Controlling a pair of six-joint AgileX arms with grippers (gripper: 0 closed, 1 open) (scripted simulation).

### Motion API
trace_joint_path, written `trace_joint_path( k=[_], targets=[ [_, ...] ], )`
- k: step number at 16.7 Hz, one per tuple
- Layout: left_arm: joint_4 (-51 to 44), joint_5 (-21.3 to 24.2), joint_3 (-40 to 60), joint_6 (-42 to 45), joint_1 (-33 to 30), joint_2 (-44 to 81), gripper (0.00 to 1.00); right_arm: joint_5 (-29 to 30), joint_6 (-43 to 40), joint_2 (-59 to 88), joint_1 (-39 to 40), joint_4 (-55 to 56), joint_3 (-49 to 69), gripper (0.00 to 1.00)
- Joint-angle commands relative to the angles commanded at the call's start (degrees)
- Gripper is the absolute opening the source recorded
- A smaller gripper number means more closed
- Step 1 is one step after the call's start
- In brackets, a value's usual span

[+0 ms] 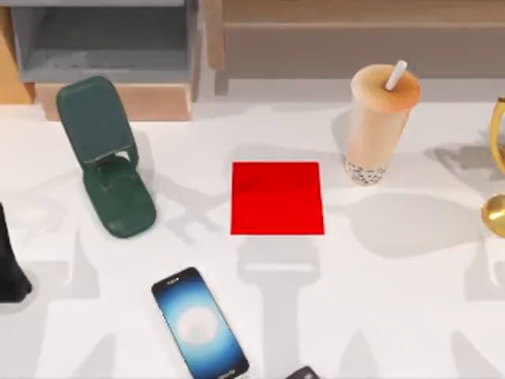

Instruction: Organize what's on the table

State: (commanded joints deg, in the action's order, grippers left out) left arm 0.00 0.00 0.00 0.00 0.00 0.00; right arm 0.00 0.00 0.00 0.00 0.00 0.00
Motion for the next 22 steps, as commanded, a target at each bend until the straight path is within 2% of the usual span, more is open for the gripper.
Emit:
trace_joint_path(
  k=[4, 8, 12, 22],
  targets=[
    [-1.19, 0.13, 1.73, -0.07, 0.14, 1.74, 1.0, 0.0, 0.0, 0.0, 0.0, 0.0, 0.0, 1.0],
    [-8.24, 0.4, 11.94, -0.19, 1.39, 12.53, 1.0, 0.0, 0.0, 0.0, 0.0, 0.0, 0.0, 1.0],
    [-19.96, 0.28, 28.83, 0.0, 3.78, 31.84, 1.0, 0.0, 0.0, 0.0, 0.0, 0.0, 0.0, 1.0],
    [-55.02, -0.56, 80.65, 1.26, 10.99, 93.06, 1.0, 0.0, 0.0, 0.0, 0.0, 0.0, 0.0, 1.0]
  ],
)
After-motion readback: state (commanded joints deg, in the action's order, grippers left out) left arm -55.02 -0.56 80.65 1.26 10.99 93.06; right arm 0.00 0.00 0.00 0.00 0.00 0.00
